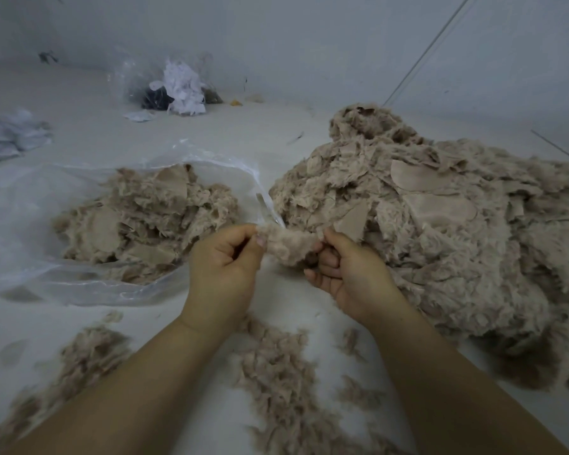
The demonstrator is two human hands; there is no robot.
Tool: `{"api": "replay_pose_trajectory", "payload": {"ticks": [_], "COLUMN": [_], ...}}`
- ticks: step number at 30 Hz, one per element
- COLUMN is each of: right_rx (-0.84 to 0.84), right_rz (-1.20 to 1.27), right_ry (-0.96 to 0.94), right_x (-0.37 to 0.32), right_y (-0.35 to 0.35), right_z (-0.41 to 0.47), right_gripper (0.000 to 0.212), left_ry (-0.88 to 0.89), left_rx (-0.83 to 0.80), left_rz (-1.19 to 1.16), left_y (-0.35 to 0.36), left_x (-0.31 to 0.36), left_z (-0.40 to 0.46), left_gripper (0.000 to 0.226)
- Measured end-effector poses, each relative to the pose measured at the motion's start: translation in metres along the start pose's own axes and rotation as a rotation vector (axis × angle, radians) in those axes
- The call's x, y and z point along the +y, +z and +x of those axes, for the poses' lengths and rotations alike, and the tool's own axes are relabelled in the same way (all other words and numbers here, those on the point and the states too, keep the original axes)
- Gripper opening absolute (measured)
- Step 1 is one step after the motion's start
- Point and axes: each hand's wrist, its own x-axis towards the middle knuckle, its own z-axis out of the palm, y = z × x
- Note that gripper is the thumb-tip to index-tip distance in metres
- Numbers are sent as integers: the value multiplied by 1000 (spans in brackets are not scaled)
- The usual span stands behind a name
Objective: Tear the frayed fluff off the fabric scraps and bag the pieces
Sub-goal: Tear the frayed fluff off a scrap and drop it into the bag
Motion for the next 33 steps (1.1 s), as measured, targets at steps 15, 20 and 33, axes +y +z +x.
{"api": "replay_pose_trajectory", "payload": {"ticks": [15,20,33], "right_rx": [-206,-155,-167], "right_rz": [-340,-281,-278], "right_ry": [-69,-54,-41], "right_x": [1,2,4], "right_y": [-2,-2,-1], "right_z": [-7,-6,-5], "right_gripper": [22,33,37], "left_ry": [411,91,-126], "left_rx": [-366,-567,-508], "left_rz": [586,220,-37], "left_y": [5,-1,-9], "left_x": [-1,3,11], "left_z": [-6,-9,-1], "left_gripper": [30,27,29]}}
